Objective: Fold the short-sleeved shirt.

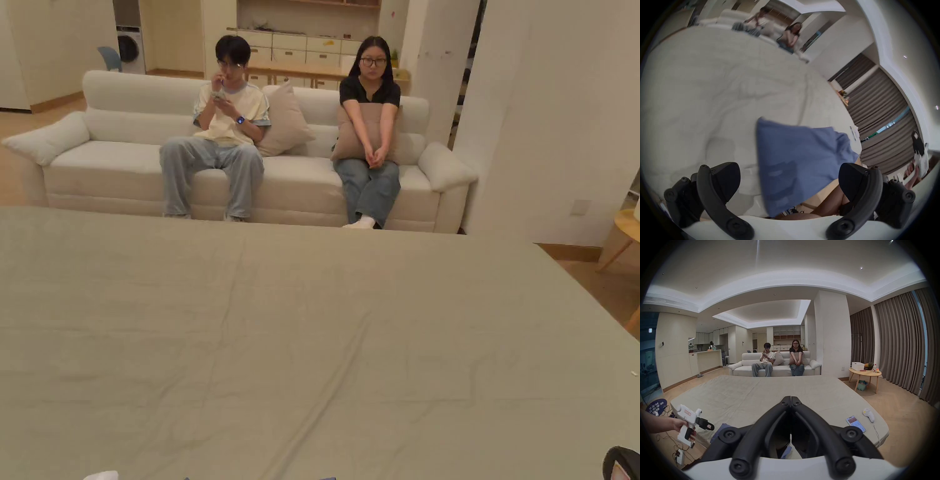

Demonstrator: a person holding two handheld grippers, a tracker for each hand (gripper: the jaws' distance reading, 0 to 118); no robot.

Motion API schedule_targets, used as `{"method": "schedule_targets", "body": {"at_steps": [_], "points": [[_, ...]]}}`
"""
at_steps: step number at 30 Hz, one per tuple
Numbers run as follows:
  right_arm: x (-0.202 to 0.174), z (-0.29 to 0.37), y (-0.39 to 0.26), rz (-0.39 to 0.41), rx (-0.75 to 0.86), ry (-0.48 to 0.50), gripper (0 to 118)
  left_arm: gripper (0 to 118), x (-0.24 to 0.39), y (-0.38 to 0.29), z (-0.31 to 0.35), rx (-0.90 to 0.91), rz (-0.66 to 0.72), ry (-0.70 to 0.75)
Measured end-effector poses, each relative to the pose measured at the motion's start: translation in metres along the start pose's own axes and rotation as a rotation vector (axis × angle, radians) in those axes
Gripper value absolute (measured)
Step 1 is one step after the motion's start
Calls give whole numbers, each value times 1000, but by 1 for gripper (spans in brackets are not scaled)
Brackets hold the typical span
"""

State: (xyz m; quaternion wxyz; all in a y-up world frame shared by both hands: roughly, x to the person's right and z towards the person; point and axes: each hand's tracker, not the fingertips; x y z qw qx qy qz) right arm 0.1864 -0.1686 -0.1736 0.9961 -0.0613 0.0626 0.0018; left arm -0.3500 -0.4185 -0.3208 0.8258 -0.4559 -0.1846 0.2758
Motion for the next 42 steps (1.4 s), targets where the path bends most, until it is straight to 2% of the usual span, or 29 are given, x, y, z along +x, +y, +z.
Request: {"method": "schedule_targets", "body": {"at_steps": [4,6,10,12,13,14,15,16,17,18,19,21,23,26,30,32,34,36,42], "points": [[-4,-2,-1,11,-8,-13,0,118,-26,-8,-20,-16,64,82],[-5,-4,-4,25,-17,-18,0,118,-16,-11,-20,67,10,14],[-4,-9,-9,6,-39,-11,0,118,-1,-12,-41,-17,178,-245],[-5,-12,-11,1,-47,-11,0,115,11,-12,-52,-22,156,-208],[-5,-13,-11,0,-49,-10,0,100,15,-12,-54,-22,134,-134],[-6,-14,-12,1,-50,-9,0,29,16,-11,-54,0,108,-72],[-6,-14,-12,2,-52,-8,0,12,20,-8,-58,12,109,50],[-7,-14,-12,1,-52,-3,0,12,11,-7,-56,-12,152,96],[-7,-15,-12,1,-54,0,0,12,6,-8,-54,-20,231,-42],[-8,-15,-12,2,-55,3,0,12,5,-9,-48,5,206,-86],[-8,-15,-12,3,-53,8,0,12,10,-7,-39,33,153,-9],[-10,-16,-11,3,-52,15,0,12,9,-6,-20,44,150,-34],[-10,-17,-11,-9,-49,29,0,12,12,3,5,125,131,9],[-13,-16,-10,-19,-39,49,0,12,-10,16,50,195,109,137],[-13,-10,-13,-30,-28,62,0,12,-40,22,99,173,46,418],[-13,-10,-17,-35,-38,68,0,12,-42,21,112,171,51,437],[-13,-9,-18,-41,-45,70,0,12,-20,18,120,194,30,410],[-12,-9,-18,-46,-44,72,0,12,18,17,116,193,-60,403],[-5,-2,-11,-63,-20,64,0,12,113,26,68,145,-145,363]]}}
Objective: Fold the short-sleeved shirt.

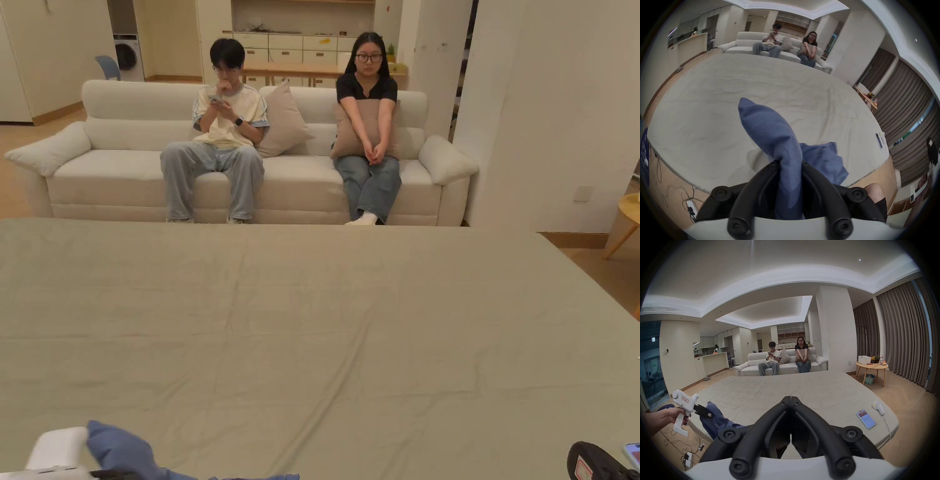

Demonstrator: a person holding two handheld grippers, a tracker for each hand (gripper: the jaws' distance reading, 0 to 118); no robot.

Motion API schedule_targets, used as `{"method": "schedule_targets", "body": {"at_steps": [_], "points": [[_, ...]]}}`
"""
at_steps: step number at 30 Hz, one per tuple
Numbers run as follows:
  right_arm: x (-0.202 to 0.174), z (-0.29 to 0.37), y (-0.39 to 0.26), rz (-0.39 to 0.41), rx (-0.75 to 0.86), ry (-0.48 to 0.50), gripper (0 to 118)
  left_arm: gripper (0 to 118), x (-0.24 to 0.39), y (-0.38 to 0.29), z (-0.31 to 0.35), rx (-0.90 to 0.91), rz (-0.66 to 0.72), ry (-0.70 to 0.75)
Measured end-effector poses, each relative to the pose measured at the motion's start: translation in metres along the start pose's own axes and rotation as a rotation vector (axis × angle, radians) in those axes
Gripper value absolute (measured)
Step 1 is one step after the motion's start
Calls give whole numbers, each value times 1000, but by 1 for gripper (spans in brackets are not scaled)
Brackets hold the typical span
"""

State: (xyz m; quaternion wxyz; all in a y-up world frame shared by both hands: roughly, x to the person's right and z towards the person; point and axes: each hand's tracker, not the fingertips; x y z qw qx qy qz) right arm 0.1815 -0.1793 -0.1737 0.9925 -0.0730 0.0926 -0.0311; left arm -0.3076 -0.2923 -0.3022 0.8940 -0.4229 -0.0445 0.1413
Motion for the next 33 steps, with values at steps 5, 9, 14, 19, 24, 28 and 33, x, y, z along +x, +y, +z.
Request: {"method": "schedule_targets", "body": {"at_steps": [5,9,14,19,24,28,33], "points": [[7,8,2,-14,13,-15,0,12,69,-6,-58,-112,-85,-93],[14,13,0,-38,14,-29,0,12,108,-32,-124,-214,-189,-23],[19,16,1,-36,11,-50,0,13,121,-48,-152,-240,-192,-9],[24,13,3,-53,19,-59,0,36,111,-44,-125,-182,-121,-77],[21,10,1,-58,15,-47,0,115,92,-32,-22,110,3,-336],[17,10,-1,-65,6,-29,0,116,74,-38,39,454,4,-367],[14,8,-2,-61,0,-14,0,0,72,-46,-27,365,-172,20]]}}
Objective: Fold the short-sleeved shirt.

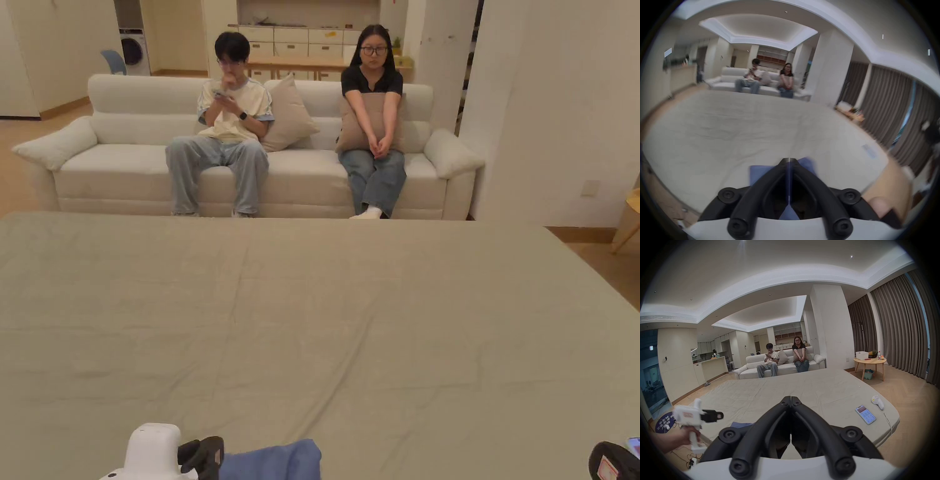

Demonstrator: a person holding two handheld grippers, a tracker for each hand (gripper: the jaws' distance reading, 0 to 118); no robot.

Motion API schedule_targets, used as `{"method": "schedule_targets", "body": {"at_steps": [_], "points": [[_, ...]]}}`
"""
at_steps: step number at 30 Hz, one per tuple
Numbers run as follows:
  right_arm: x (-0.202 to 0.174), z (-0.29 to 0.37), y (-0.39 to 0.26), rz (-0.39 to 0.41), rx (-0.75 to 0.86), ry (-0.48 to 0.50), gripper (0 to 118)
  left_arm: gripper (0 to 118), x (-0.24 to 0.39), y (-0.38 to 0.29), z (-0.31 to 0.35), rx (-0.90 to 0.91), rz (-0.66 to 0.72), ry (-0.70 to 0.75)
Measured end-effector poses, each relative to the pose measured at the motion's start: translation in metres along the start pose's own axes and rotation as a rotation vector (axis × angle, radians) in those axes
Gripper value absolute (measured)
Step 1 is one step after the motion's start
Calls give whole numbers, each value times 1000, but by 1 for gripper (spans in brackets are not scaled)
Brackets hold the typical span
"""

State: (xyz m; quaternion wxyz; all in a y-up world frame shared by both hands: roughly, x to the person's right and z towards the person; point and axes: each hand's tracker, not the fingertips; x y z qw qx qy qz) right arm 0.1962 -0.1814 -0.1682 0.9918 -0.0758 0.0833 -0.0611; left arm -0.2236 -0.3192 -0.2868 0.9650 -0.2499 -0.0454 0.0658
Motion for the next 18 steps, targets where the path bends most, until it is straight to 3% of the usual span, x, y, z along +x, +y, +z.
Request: {"method": "schedule_targets", "body": {"at_steps": [1,4,7,9,10,18], "points": [[0,0,0,-4,0,2,0,0,0,-9,-19,-69,26,37],[0,4,2,-6,5,-7,0,0,1,-39,-62,-231,189,-38],[5,6,6,-5,2,-25,0,0,31,-50,-76,-282,211,-69],[10,7,7,-10,-4,-33,0,0,60,-56,-80,-280,106,-136],[13,7,7,-11,-1,-42,0,0,75,-60,-88,-311,44,-81],[13,10,6,-3,6,-48,0,0,136,-85,-111,-348,39,-140]]}}
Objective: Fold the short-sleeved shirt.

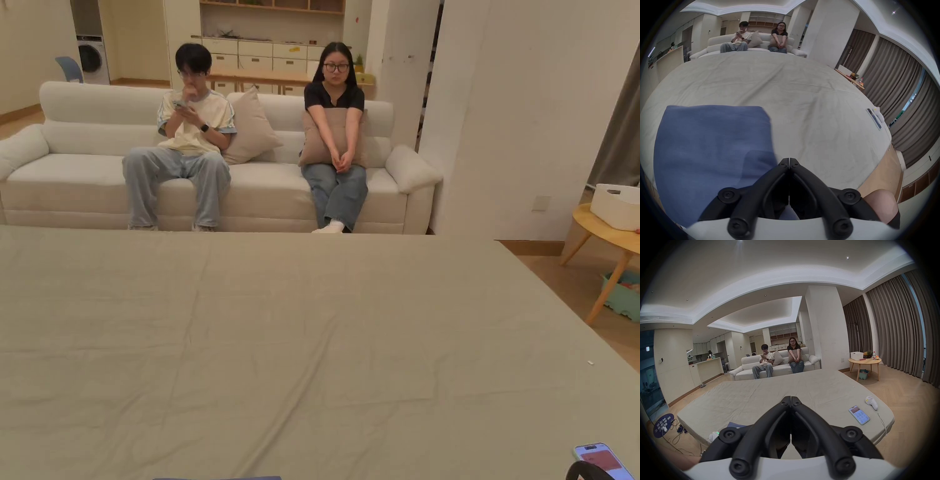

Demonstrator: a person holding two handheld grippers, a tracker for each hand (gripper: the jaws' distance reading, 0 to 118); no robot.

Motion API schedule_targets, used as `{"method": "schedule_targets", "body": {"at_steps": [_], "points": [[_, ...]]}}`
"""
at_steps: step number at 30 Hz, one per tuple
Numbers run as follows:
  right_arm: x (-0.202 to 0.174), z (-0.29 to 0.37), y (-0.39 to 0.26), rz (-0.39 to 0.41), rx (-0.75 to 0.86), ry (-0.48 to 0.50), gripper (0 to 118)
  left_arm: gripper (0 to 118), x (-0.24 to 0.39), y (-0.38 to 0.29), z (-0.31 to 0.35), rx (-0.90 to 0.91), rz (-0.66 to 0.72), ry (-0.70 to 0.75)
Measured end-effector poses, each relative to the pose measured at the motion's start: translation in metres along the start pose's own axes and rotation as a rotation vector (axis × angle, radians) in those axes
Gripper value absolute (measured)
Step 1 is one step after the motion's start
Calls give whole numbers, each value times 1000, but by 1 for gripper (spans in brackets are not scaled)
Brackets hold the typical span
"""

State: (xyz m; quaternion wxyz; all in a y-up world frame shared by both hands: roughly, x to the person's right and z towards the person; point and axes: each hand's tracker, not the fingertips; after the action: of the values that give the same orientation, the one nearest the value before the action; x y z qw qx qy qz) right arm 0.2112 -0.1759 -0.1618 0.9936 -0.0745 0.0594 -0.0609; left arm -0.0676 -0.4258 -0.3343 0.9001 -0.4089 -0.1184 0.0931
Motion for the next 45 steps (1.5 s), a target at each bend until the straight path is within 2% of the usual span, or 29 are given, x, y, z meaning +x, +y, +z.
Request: {"method": "schedule_targets", "body": {"at_steps": [3,7,11,14,15,16,20,25,26,28,31,33,34,36,37,39,41,45], "points": [[-3,-2,-1,8,-4,8,0,0,-1,5,22,118,-33,-78],[-8,-3,1,50,6,15,0,0,-23,33,122,411,-41,-140],[-14,-2,3,127,35,-2,0,0,-47,51,275,750,-156,32],[-20,-1,-3,166,55,-27,0,0,-55,45,351,880,-267,394],[-23,-2,-8,188,58,-41,0,0,-62,38,365,903,-269,475],[-25,-3,-13,201,56,-50,0,0,-72,30,375,924,-263,481],[-32,-3,-17,172,40,-24,0,0,-103,10,380,825,-175,551],[-48,-20,-3,191,70,38,0,0,-118,16,378,802,-144,488],[-52,-31,-2,182,48,84,0,0,-120,18,375,801,-126,476],[-62,-70,-12,102,-72,234,0,0,-126,20,370,787,-85,430],[-90,-139,-53,33,-273,388,0,0,-134,20,361,773,-56,418],[-115,-181,-96,49,-361,448,0,0,-139,18,355,752,-55,436],[-127,-204,-123,66,-461,494,0,0,-141,16,354,743,-51,442],[-148,-234,-173,135,-579,472,0,0,-146,13,352,722,-46,440],[-154,-246,-196,135,-631,487,0,0,-148,10,352,715,-39,444],[-159,-265,-229,101,-768,482,0,0,-152,7,353,698,-43,446],[-157,-272,-249,57,-802,463,0,0,-156,4,353,686,-38,439],[-148,-277,-249,-56,-807,461,0,0,-171,4,346,609,-11,299]]}}
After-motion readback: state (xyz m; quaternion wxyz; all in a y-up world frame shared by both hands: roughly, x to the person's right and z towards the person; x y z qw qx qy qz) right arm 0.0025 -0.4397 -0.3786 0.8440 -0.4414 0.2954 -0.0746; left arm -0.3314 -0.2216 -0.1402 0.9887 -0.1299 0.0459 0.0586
